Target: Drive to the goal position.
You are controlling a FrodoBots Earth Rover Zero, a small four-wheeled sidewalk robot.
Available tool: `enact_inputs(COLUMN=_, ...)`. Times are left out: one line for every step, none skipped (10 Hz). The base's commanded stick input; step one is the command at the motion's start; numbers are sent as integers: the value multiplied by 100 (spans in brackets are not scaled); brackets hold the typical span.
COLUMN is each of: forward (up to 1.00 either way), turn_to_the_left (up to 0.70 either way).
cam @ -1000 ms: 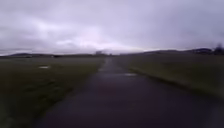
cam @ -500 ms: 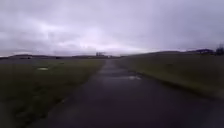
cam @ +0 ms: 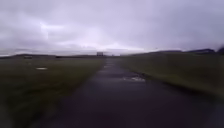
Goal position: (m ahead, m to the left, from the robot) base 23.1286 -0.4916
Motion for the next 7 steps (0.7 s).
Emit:
enact_inputs(forward=100, turn_to_the_left=-4)
enact_inputs(forward=100, turn_to_the_left=-7)
enact_inputs(forward=100, turn_to_the_left=-8)
enact_inputs(forward=100, turn_to_the_left=-5)
enact_inputs(forward=100, turn_to_the_left=0)
enact_inputs(forward=100, turn_to_the_left=0)
enact_inputs(forward=100, turn_to_the_left=0)
